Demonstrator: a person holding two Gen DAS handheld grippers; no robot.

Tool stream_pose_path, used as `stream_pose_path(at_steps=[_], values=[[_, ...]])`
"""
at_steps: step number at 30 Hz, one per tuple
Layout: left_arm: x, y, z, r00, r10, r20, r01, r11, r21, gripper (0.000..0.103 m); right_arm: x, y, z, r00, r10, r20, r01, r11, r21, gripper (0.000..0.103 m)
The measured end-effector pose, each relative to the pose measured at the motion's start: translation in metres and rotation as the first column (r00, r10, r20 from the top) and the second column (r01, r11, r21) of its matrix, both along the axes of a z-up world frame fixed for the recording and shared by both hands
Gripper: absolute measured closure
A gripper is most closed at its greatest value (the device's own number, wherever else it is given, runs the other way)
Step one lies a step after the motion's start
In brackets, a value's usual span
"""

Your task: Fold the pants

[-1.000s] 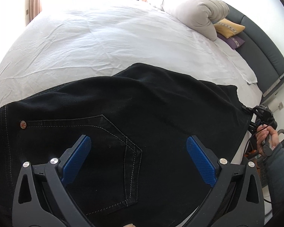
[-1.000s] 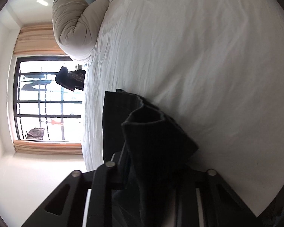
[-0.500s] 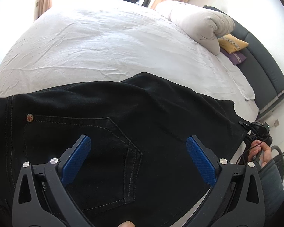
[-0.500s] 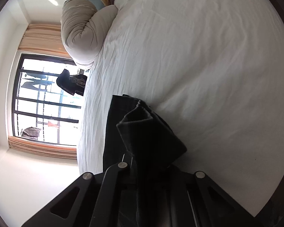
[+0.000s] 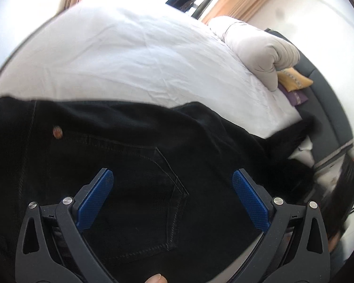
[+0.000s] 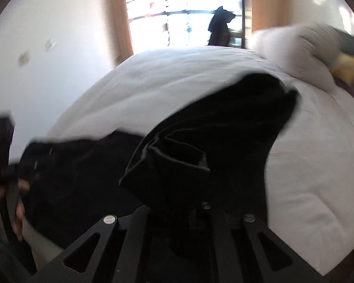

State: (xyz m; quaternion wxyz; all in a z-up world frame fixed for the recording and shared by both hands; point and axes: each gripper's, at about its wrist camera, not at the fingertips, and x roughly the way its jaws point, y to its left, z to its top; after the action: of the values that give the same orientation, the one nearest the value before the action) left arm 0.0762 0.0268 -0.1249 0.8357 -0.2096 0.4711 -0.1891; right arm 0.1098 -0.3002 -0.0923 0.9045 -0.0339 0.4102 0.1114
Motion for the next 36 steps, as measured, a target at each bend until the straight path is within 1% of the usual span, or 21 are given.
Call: stream_pose_path(at_steps=[1, 3, 4, 5, 8, 12, 15, 18, 22, 24, 25, 26, 27, 28, 29, 32, 36], values=[[0.001, 0.002, -0.001, 1.000, -0.004, -0.021, 0.003, 1.000, -0.026, 0.000, -0.003, 0.027, -0.011, 0.997, 0.075, -0.026, -0.076, 0.996, -0.042, 0.097], [0.000, 0.004, -0.003, 0.999, -0.009, -0.047, 0.006, 0.998, -0.066, 0.000, -0.009, 0.067, -0.029, 0.982, 0.178, -0.064, -0.185, 0.975, -0.123, 0.097], [0.000, 0.003, -0.004, 0.998, -0.012, -0.057, 0.007, 0.997, -0.080, 0.000, -0.010, 0.075, -0.034, 0.980, 0.182, -0.076, -0.191, 0.972, -0.136, 0.097], [0.000, 0.002, -0.006, 0.997, -0.016, -0.074, 0.009, 0.995, -0.097, 0.000, -0.009, 0.079, -0.039, 0.981, 0.174, -0.085, -0.184, 0.974, -0.128, 0.097], [0.007, -0.008, -0.017, 0.982, -0.054, -0.183, 0.022, 0.985, -0.172, 0.000, -0.007, 0.078, -0.038, 0.986, 0.149, -0.073, -0.158, 0.979, -0.127, 0.097], [0.016, -0.027, -0.022, 0.966, -0.117, -0.231, 0.060, 0.969, -0.238, 0.000, -0.008, 0.074, -0.031, 0.992, 0.123, -0.028, -0.126, 0.981, -0.147, 0.097], [0.028, -0.037, -0.025, 0.956, -0.135, -0.261, 0.063, 0.961, -0.270, 0.000, -0.014, 0.073, -0.031, 0.993, 0.122, -0.003, -0.121, 0.982, -0.148, 0.097], [0.042, -0.043, -0.033, 0.945, -0.138, -0.296, 0.049, 0.956, -0.289, 0.000, -0.017, 0.077, -0.035, 0.991, 0.134, 0.001, -0.132, 0.978, -0.161, 0.097], [0.051, -0.052, -0.038, 0.943, -0.149, -0.297, 0.060, 0.956, -0.288, 0.002, -0.018, 0.081, -0.032, 0.989, 0.145, 0.013, -0.141, 0.977, -0.157, 0.096], [0.054, -0.057, -0.039, 0.942, -0.160, -0.295, 0.077, 0.959, -0.272, 0.019, -0.020, 0.084, -0.029, 0.988, 0.153, 0.020, -0.148, 0.977, -0.152, 0.096], [0.054, -0.058, -0.042, 0.939, -0.162, -0.304, 0.080, 0.961, -0.265, 0.045, -0.021, 0.086, -0.029, 0.987, 0.157, 0.023, -0.152, 0.977, -0.149, 0.096], [0.055, -0.060, -0.043, 0.936, -0.161, -0.314, 0.079, 0.963, -0.259, 0.075, -0.021, 0.088, -0.030, 0.987, 0.160, 0.022, -0.156, 0.977, -0.148, 0.096], [0.055, -0.059, -0.048, 0.930, -0.159, -0.330, 0.076, 0.965, -0.252, 0.078, -0.022, 0.089, -0.032, 0.986, 0.164, 0.019, -0.160, 0.976, -0.148, 0.096], [0.055, -0.059, -0.050, 0.931, -0.157, -0.331, 0.072, 0.964, -0.254, 0.080, -0.021, 0.091, -0.033, 0.986, 0.166, 0.015, -0.162, 0.976, -0.148, 0.096], [0.054, -0.059, -0.051, 0.932, -0.156, -0.328, 0.072, 0.965, -0.254, 0.084, -0.021, 0.093, -0.034, 0.986, 0.167, 0.010, -0.164, 0.975, -0.150, 0.096], [0.054, -0.056, -0.051, 0.936, -0.152, -0.317, 0.074, 0.967, -0.246, 0.086, -0.015, 0.094, -0.033, 0.986, 0.169, 0.001, -0.167, 0.975, -0.149, 0.096], [0.055, -0.045, -0.051, 0.944, -0.146, -0.296, 0.076, 0.969, -0.235, 0.087, -0.012, 0.100, -0.030, 0.984, 0.177, 0.000, -0.175, 0.973, -0.151, 0.095]])
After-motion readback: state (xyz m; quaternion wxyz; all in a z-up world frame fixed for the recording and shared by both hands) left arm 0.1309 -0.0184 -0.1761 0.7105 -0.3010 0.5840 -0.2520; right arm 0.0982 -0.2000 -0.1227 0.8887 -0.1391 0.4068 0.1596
